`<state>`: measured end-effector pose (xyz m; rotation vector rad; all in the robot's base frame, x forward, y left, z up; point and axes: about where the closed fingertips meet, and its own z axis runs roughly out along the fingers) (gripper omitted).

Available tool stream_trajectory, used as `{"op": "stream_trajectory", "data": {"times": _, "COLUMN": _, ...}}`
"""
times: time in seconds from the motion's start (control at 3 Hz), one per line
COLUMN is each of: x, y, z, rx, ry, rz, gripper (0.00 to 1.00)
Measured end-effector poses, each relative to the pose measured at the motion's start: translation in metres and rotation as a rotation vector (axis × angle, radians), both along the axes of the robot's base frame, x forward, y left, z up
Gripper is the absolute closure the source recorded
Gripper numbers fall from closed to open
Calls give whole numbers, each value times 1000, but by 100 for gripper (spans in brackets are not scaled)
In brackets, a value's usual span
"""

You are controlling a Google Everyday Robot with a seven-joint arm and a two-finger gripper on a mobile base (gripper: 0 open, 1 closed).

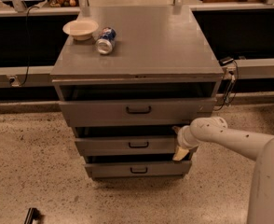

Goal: Open middle drawer

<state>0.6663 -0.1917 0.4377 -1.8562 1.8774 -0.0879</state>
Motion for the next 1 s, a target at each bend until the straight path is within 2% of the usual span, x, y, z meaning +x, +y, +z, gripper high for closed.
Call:
{"op": "stream_trajectory", "data": {"times": 0.33, "x": 8, "y": -4, "z": -11, "rx": -10, "ry": 15, "rz": -17, "gripper": 40}}
{"op": "stream_trajectory", "data": {"times": 0.67, "x": 2, "y": -5, "z": -16, "rx": -27, "ry": 36, "rz": -23, "gripper": 60}}
{"op": "stream_trajectory", "data": {"times": 1.0, "x": -23, "y": -2, "z": -14, "rx": -13, "ry": 79, "rz": -17, "gripper": 60}}
